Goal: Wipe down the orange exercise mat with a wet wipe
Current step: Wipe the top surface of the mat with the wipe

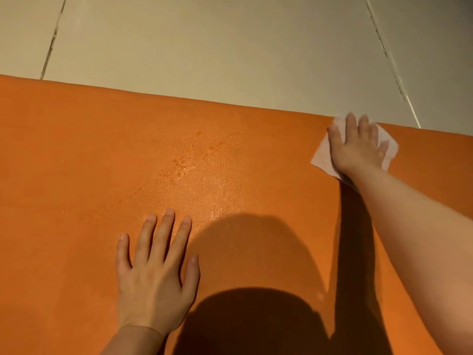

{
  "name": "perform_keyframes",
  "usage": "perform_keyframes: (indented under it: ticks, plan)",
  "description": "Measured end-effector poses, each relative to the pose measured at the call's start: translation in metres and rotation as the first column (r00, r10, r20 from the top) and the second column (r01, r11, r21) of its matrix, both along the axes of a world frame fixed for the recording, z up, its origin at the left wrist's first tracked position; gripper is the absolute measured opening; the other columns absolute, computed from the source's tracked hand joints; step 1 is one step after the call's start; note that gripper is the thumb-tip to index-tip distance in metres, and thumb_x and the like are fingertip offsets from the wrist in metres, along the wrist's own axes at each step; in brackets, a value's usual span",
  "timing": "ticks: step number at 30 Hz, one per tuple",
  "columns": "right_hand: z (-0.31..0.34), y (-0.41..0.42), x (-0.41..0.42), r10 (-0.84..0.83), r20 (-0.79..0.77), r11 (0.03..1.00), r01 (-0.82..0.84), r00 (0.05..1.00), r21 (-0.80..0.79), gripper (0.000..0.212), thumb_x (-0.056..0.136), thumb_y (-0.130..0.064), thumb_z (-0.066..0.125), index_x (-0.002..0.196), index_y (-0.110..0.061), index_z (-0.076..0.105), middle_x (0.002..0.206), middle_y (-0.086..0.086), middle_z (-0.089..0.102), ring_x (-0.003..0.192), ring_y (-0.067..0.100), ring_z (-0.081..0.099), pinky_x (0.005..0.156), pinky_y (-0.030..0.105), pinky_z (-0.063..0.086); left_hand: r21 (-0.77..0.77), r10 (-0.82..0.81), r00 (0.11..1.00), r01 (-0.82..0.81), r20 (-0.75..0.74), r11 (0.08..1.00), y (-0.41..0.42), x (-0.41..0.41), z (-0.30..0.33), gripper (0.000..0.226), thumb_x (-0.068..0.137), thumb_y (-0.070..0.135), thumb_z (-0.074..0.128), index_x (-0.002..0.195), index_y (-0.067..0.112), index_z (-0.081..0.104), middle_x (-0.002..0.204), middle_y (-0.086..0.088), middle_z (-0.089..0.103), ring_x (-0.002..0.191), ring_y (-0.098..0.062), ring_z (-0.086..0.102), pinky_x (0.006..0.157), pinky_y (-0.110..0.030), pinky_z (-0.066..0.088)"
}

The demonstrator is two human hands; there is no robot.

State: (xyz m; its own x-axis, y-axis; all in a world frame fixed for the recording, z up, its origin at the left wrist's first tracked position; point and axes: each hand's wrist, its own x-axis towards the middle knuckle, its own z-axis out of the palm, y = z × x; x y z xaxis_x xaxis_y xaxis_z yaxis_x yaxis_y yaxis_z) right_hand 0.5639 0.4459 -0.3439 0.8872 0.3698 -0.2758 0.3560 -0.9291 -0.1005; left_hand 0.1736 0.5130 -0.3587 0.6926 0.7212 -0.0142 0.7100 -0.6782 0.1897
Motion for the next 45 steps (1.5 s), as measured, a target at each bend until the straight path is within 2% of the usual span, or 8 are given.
perform_keyframes:
  ticks: [3,12,19,24,29,35,39,45]
  plan:
    - [-0.007,0.044,-0.037,-0.015,0.023,0.999,0.014,1.000,0.045,0.071,0.099,-0.062,0.011,0.158,-0.023,0.000,0.165,0.007,-0.009,0.151,0.028,-0.012,0.118,0.056,-0.008,-0.005,-0.006,1.000,0.006,-0.008,1.000,0.001,-0.001,0.001,0.059,0.096,0.048,0.030,0.141,0.020,0.053,0.149,-0.010,0.047,0.139,-0.033,0.037,0.111,-0.061,0.020]
    - [-0.006,0.114,-0.120,0.685,0.049,0.722,-0.686,0.727,0.085,0.065,0.100,-0.061,0.015,0.156,-0.033,-0.003,0.164,-0.004,-0.011,0.151,0.018,-0.013,0.120,0.045,-0.013,-0.014,-0.014,0.999,0.013,-0.047,1.000,0.001,0.001,0.000,0.064,0.100,0.053,0.014,0.143,0.021,0.049,0.150,-0.009,0.046,0.139,-0.033,0.037,0.111,-0.060,0.020]
    - [-0.006,-0.029,-0.007,0.172,0.096,0.985,-0.170,0.980,-0.021,0.065,0.100,-0.060,0.009,0.157,-0.030,0.000,0.165,-0.002,-0.006,0.151,0.017,-0.008,0.121,0.048,-0.003,0.013,-0.012,1.000,0.012,-0.014,1.000,0.003,0.000,0.002,0.060,0.098,0.050,0.024,0.142,0.019,0.052,0.149,-0.010,0.046,0.139,-0.034,0.037,0.111,-0.060,0.019]
    - [-0.003,-0.062,-0.018,-0.160,0.070,0.987,0.157,0.985,0.040,0.067,0.101,-0.057,0.012,0.158,-0.023,0.002,0.165,0.005,-0.006,0.151,0.025,-0.007,0.120,0.053,-0.004,0.034,-0.017,1.000,0.018,-0.016,0.999,0.001,0.001,0.002,0.061,0.089,0.043,0.037,0.142,0.018,0.053,0.149,-0.011,0.047,0.139,-0.035,0.038,0.111,-0.060,0.019]
    - [-0.012,0.008,-0.101,0.143,0.067,0.985,-0.149,0.987,0.084,0.067,0.101,-0.058,0.016,0.158,-0.026,-0.001,0.164,0.003,-0.012,0.151,0.025,-0.013,0.119,0.053,-0.011,0.043,-0.030,0.999,0.031,-0.036,0.999,0.000,0.002,-0.001,0.061,0.090,0.043,0.035,0.143,0.018,0.051,0.149,-0.012,0.045,0.139,-0.035,0.035,0.111,-0.060,0.018]
    - [-0.012,0.038,-0.214,0.663,0.037,0.739,-0.661,0.748,0.133,0.065,0.097,-0.059,0.006,0.156,-0.033,0.002,0.165,-0.004,-0.008,0.150,0.016,-0.016,0.118,0.047,-0.017,0.036,-0.006,1.000,0.007,-0.007,0.999,-0.001,0.003,-0.002,0.061,0.091,0.043,0.032,0.144,0.019,0.051,0.151,-0.011,0.044,0.141,-0.033,0.032,0.112,-0.059,0.017]
    - [-0.013,-0.035,-0.166,0.591,0.053,0.796,-0.592,0.805,0.123,0.068,0.093,-0.062,0.005,0.156,-0.035,0.005,0.164,-0.007,-0.003,0.150,0.011,-0.012,0.120,0.041,-0.011,0.025,0.000,1.000,-0.001,0.013,1.000,-0.002,0.002,-0.003,0.061,0.091,0.043,0.032,0.144,0.019,0.050,0.150,-0.011,0.044,0.141,-0.034,0.032,0.112,-0.059,0.017]
    - [-0.003,-0.159,-0.096,0.083,0.041,0.996,-0.083,0.996,-0.012,0.075,0.092,-0.068,-0.001,0.157,-0.031,0.001,0.165,-0.002,-0.006,0.151,0.016,-0.010,0.121,0.046,-0.006,0.017,0.005,1.000,-0.005,0.008,1.000,0.001,-0.001,-0.004,0.061,0.092,0.045,0.031,0.145,0.020,0.048,0.151,-0.011,0.042,0.142,-0.033,0.030,0.112,-0.059,0.017]
